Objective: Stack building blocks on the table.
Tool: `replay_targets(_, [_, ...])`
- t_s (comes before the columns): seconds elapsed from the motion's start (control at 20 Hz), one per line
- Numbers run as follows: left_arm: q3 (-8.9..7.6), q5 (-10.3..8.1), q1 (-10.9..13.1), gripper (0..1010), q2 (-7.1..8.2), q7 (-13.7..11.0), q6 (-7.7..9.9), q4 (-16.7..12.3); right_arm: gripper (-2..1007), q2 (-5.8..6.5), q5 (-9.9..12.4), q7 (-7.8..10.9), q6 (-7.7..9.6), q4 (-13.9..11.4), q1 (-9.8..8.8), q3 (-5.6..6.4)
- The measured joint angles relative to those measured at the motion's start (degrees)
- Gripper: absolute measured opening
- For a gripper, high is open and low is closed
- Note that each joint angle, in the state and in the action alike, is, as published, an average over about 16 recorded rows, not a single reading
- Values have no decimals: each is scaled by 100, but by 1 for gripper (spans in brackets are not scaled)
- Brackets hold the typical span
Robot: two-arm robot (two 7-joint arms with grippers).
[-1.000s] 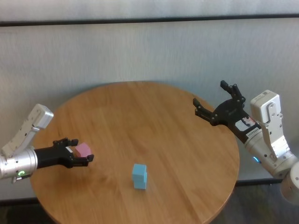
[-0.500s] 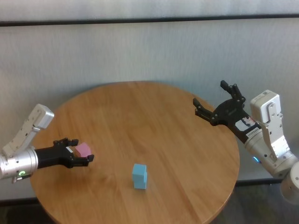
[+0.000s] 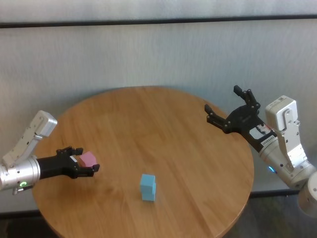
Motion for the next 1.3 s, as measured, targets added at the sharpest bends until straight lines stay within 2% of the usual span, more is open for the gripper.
replay_targets(0.4, [-1, -4, 3, 881, 1, -2, -2, -4, 1005, 0, 0, 0, 0, 0, 0, 0])
replay_targets(1.0, [-2, -10, 5, 532, 1, -3, -2, -7, 1005, 0, 0, 0, 0, 0, 0, 0])
replay_targets(1.3, [-11, -20, 26, 426, 9, 5, -5, -46, 1005, 0, 0, 0, 0, 0, 0, 0])
